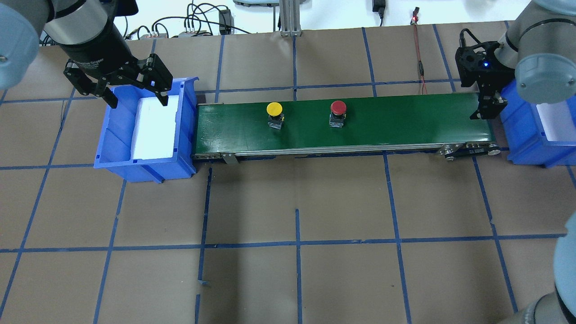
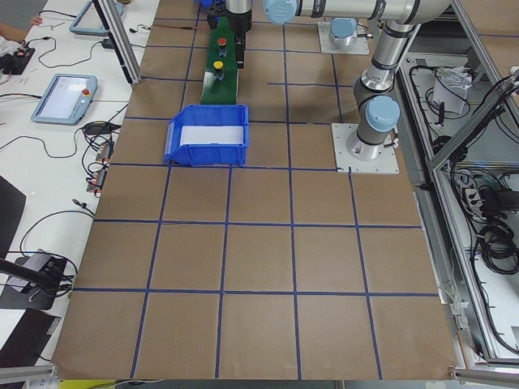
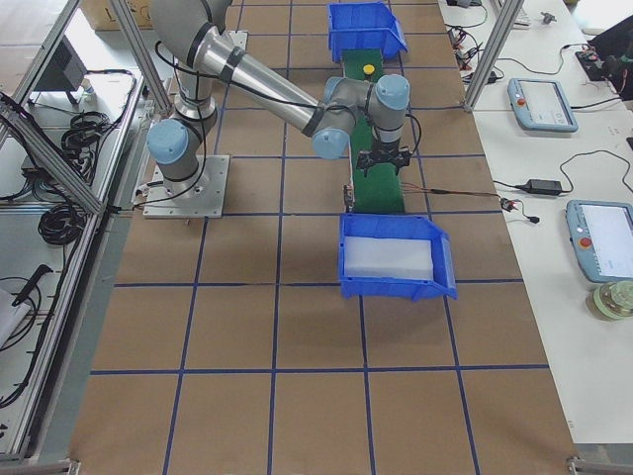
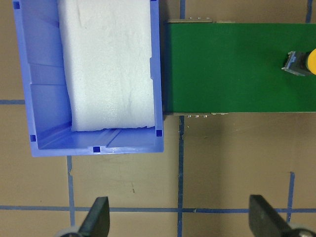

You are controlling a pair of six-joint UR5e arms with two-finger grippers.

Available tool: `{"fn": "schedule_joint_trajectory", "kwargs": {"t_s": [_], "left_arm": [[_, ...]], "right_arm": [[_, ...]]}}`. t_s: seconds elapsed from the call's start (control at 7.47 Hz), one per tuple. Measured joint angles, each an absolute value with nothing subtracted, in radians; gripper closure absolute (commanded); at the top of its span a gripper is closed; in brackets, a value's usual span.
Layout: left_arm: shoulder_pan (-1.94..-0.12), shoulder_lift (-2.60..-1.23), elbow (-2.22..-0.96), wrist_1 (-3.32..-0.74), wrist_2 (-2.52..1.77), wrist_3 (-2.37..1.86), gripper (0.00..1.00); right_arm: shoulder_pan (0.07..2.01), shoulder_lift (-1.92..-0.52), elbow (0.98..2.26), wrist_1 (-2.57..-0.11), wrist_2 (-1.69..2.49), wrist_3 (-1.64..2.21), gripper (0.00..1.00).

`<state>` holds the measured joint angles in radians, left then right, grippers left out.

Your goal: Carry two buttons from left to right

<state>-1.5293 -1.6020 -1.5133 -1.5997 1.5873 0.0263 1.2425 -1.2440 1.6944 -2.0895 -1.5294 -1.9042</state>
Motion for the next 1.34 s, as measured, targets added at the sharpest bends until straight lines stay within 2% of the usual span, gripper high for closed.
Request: {"fn": "schedule_joint_trajectory", "kwargs": {"t_s": [1.34], "left_arm": [[-1.53,-1.599,-1.504,-1.649,1.588,0.022,0.0]], "right_arm": [[1.244,-1.25,1.695,-2.088,-1.529,-1.903,0.0]]}}
